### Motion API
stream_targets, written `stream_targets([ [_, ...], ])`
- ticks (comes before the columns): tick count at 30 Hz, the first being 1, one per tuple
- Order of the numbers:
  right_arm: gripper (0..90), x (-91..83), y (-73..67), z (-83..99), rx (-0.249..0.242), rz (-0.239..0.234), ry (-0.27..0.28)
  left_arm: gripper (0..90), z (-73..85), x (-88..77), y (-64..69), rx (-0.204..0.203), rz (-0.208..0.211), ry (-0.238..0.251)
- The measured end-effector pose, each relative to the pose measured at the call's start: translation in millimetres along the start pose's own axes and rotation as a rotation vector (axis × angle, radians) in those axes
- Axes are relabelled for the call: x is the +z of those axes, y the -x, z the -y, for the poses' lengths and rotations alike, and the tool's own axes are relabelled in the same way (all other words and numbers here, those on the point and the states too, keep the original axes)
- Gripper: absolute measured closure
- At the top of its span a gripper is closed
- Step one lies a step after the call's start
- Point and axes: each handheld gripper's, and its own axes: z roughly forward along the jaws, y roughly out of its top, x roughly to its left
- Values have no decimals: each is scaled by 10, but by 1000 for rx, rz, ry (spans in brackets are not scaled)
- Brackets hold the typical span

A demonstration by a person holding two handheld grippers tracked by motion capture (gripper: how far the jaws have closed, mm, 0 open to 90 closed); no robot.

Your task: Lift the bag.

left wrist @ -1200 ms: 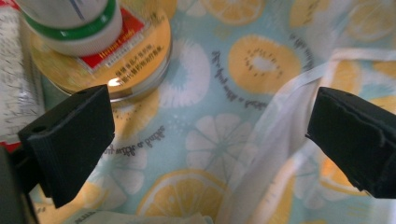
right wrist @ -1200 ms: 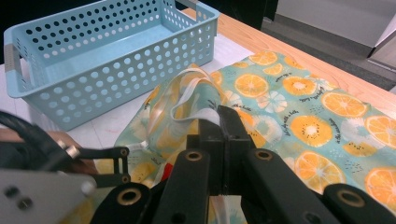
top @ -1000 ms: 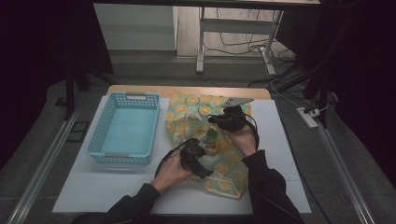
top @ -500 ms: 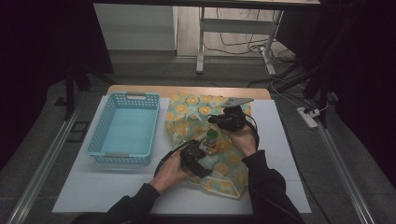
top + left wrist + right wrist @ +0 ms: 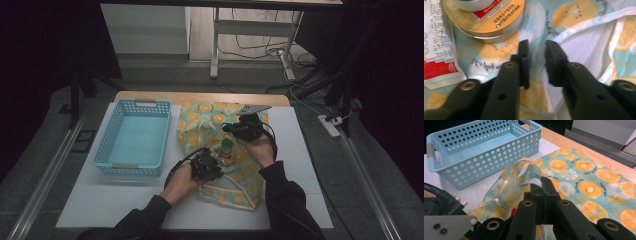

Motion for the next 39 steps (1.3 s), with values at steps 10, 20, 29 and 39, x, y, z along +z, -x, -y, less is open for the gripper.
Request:
stream_targets([
  [10, 898, -9, 7, 3, -8, -7, -14, 900, 2, -9, 0, -66, 23, 7],
  [20, 900, -42, 14, -17, 0, -16, -20, 900, -39, -184, -50, -99, 67, 62],
  [29, 900, -116, -48, -103, -19, -33, -20, 900, -104, -424, -94, -110, 102, 134],
  [39, 900, -196, -58, -157, -37, -37, -24, 900, -233, -745, -204, -126, 105, 199],
])
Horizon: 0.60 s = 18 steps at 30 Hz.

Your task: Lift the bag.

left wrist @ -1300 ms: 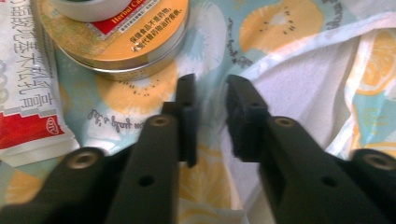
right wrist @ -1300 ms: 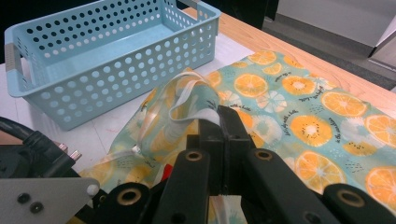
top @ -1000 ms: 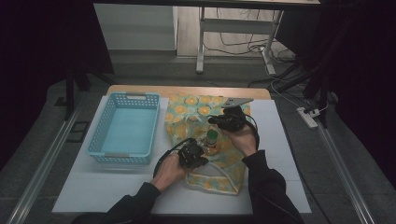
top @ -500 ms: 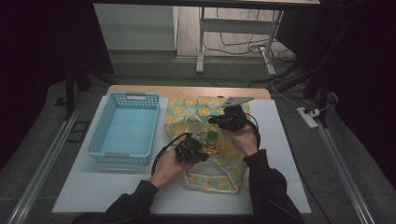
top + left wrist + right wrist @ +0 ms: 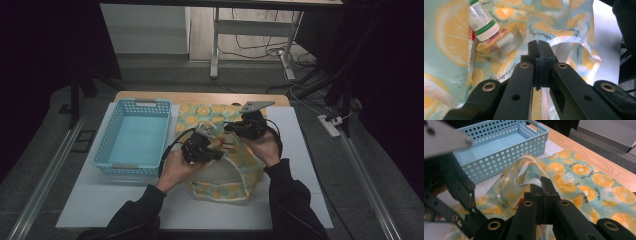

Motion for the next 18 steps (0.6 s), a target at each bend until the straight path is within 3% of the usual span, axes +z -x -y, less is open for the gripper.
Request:
stream_targets([
  [3, 900, -24, -8, -27, 2, -4, 1, 900, -68, -72, -3, 9, -9, -6],
  [10, 900, -68, -55, -122, -18, -6, -10, 900, -219, -238, -86, -8, 31, -5],
  [18, 900, -139, -54, -190, -15, -11, -3, 900, -311, -495, -204, -47, 68, 47],
])
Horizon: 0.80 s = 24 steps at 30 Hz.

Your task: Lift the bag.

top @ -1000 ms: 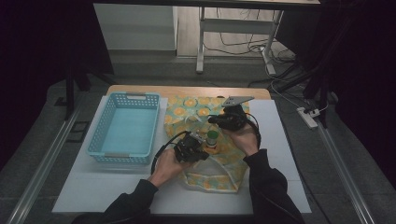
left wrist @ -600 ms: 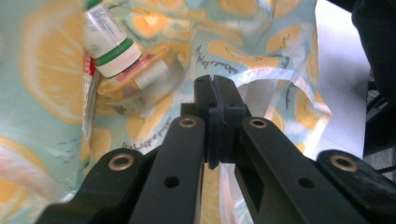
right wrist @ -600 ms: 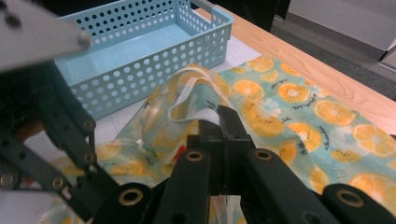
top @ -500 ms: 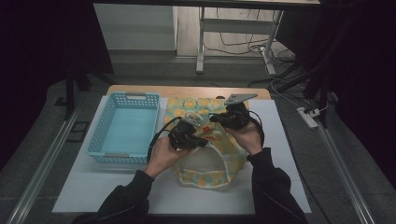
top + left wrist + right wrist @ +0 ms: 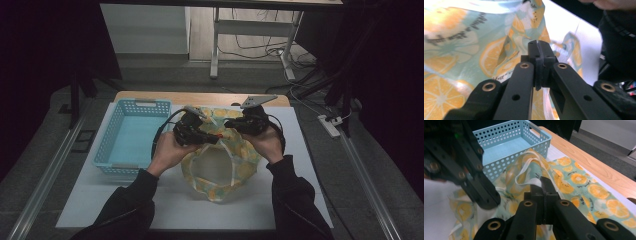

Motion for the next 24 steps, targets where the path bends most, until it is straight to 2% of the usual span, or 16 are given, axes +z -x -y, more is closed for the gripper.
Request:
stream_targets([
  [9, 900, -79, 20, -91, 10, -2, 12, 900, -163, -318, -20, -7, 16, 68],
  [16, 900, -171, 0, -244, 0, 5, 38, 900, -300, -554, -32, -7, 31, 139],
  [24, 900, -277, 11, -394, -4, 16, 64, 900, -479, -767, -30, 10, 46, 189],
])
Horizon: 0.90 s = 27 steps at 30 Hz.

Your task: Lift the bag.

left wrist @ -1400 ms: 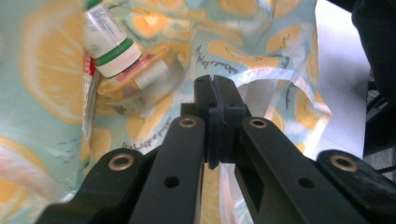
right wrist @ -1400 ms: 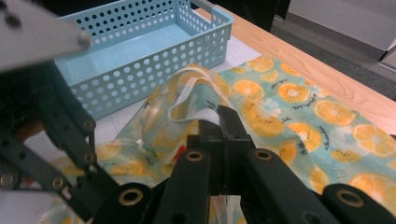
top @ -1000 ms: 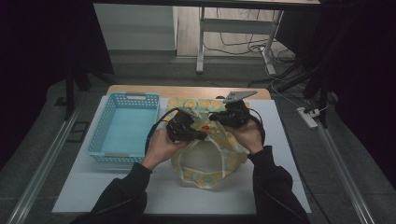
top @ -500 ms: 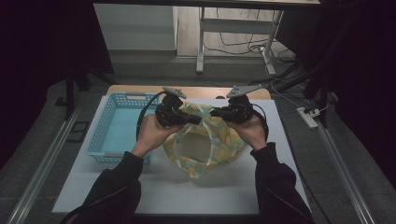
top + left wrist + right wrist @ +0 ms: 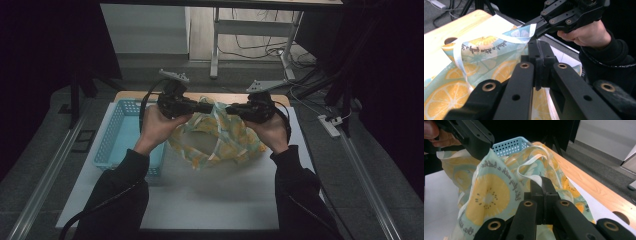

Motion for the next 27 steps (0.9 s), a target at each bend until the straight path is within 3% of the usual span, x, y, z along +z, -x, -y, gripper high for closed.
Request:
stream_targets([
  [13, 900, -225, 25, -264, -6, 15, 51, 900, -317, -156, 35, -9, 5, 43],
  [27, 900, -448, -43, -670, -56, 65, 71, 900, -667, -309, 149, 24, -42, 58],
])
